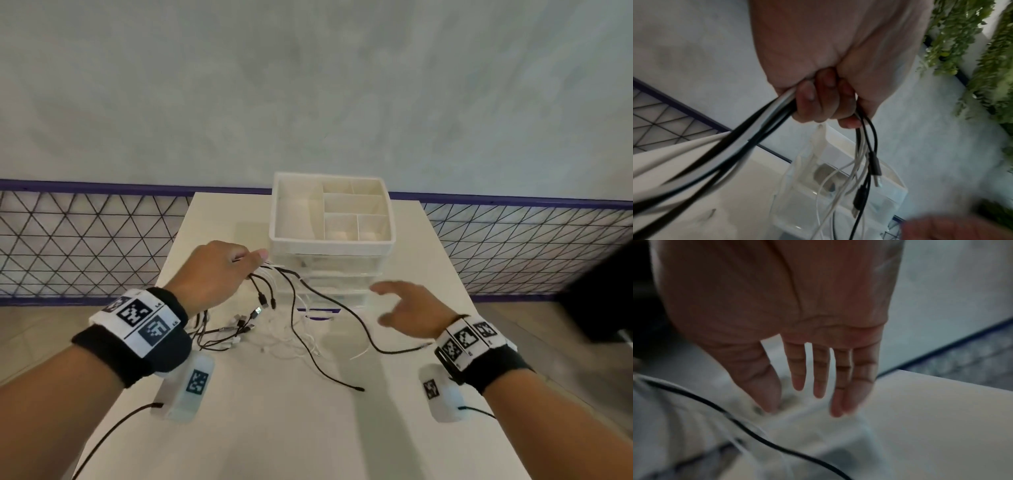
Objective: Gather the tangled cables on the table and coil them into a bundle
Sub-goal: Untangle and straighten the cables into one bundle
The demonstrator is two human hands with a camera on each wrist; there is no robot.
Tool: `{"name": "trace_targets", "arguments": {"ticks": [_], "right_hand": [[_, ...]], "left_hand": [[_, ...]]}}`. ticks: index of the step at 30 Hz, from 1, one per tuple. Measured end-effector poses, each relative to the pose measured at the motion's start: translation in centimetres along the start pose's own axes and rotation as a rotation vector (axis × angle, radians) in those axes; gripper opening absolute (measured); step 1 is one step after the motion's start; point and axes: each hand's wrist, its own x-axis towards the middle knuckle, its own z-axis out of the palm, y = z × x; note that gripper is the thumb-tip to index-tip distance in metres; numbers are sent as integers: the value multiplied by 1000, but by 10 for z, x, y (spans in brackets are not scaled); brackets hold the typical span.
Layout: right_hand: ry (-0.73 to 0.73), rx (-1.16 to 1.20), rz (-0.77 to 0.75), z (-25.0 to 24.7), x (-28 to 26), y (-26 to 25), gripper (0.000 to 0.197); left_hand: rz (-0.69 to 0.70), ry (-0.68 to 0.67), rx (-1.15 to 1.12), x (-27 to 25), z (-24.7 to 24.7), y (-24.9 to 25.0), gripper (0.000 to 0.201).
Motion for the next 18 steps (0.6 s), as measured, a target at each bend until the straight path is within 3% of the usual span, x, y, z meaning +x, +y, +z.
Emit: {"name": "trace_targets", "arguments": {"ticks": [2, 4, 5, 7, 8, 9, 12, 18], "right_hand": [[77, 138, -191, -13, -4, -53, 65], [20, 319, -322, -13, -10, -102, 76], [-12, 339, -367, -6, -10, -118, 70], [-21, 343, -399, 13, -4, -131, 34], [-38, 373, -355, 18, -3, -130, 17], [-88, 411, -289, 21, 0, -124, 16], [-244, 346, -153, 25, 6, -96, 39], [-257, 322, -1, 25, 15, -58, 39]], "left_hand": [[64, -52, -31, 1, 10, 8, 61], [146, -109, -103, 1, 19, 18, 55], [194, -128, -127, 0, 23, 22, 48], [265, -124, -131, -1, 25, 27, 39], [286, -108, -115, -1, 24, 25, 40], [293, -103, -91, -1, 23, 22, 41], [265, -165, -9, -6, 25, 11, 43], [157, -206, 21, -6, 26, 14, 43]]}}
